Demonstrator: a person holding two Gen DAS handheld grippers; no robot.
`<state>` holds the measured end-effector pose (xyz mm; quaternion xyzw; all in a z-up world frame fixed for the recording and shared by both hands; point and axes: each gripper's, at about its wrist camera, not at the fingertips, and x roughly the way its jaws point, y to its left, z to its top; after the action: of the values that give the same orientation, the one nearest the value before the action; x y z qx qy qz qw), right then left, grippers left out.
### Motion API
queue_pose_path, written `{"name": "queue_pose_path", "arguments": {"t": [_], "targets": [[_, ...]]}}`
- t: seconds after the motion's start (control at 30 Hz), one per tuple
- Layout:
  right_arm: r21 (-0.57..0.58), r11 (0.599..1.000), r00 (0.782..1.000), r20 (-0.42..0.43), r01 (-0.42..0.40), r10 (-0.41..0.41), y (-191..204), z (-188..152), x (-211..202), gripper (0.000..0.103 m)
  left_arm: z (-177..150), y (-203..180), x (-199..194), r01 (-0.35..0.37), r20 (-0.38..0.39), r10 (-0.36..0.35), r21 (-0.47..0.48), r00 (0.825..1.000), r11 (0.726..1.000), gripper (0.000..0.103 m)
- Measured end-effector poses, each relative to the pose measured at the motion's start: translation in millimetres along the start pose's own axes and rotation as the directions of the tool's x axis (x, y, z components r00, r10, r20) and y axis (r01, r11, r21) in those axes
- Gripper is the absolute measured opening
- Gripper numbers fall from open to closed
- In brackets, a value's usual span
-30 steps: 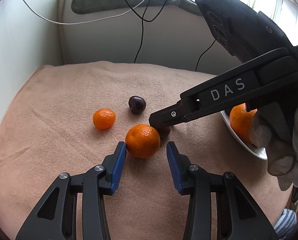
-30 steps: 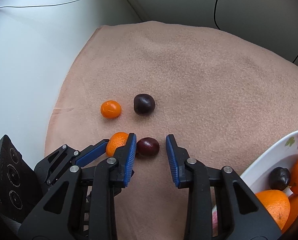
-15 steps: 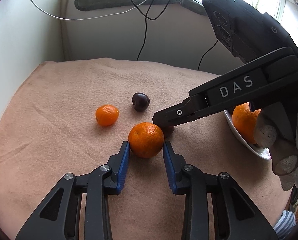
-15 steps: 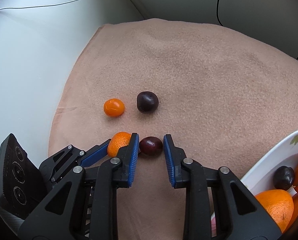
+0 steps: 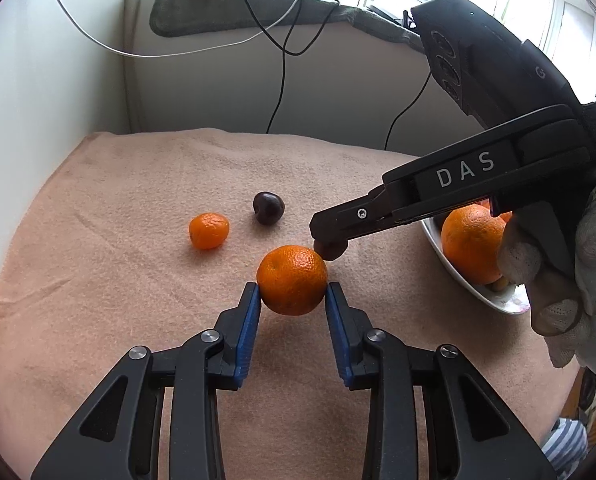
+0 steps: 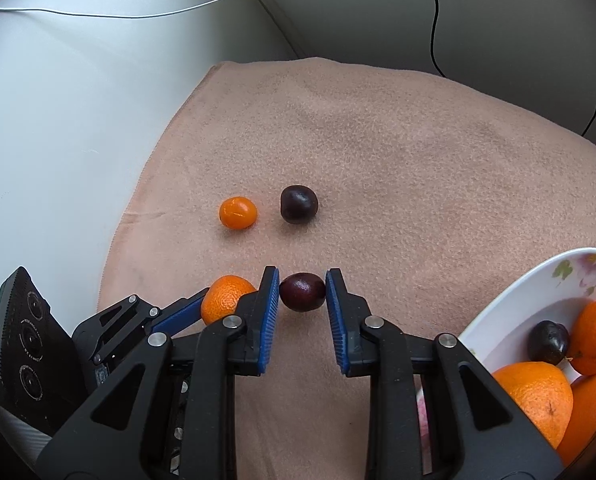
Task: Organize fruits
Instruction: 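Carry the plum and tangerine onto the plate and open both tools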
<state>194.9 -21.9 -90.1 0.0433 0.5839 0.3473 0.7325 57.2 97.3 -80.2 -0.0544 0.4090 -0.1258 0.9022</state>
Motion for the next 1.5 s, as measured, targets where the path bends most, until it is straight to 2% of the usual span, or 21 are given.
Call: {"name": "queue_pose_path", "arguments": {"t": [0.43, 0.73, 1.17, 1.5], "targets": [[0.010, 1.000, 0.992, 0.125, 0.005, -0.006, -23.8, -13.5, -69.5, 0.025, 8.1, -46.9, -27.5, 0.089, 0.061, -0.093, 0.051, 0.994, 0.995, 0.032], [0.036, 0.997, 0.976, 0.205, 0.066, -0.072, -44.5, -36.2, -116.0, 0.025, 16.4, -86.8, -29.8, 0.150, 0.075, -0.158, 0.104, 0.985, 0.983, 0.032], [0.093, 0.992, 0.965, 0.237, 0.091, -0.111, -82.1, -48.7, -135.4, 0.025, 15.6, -142.8, -22.5, 0.221, 0.047, -0.233, 0.181, 0.971, 0.958, 0.032], [0.105, 0.992, 0.969, 0.230, 0.071, -0.093, -88.6, -47.8, -133.1, 0.025, 12.8, -175.5, -11.5, 0.260, 0.015, -0.270, 0.221, 0.963, 0.940, 0.032]]}}
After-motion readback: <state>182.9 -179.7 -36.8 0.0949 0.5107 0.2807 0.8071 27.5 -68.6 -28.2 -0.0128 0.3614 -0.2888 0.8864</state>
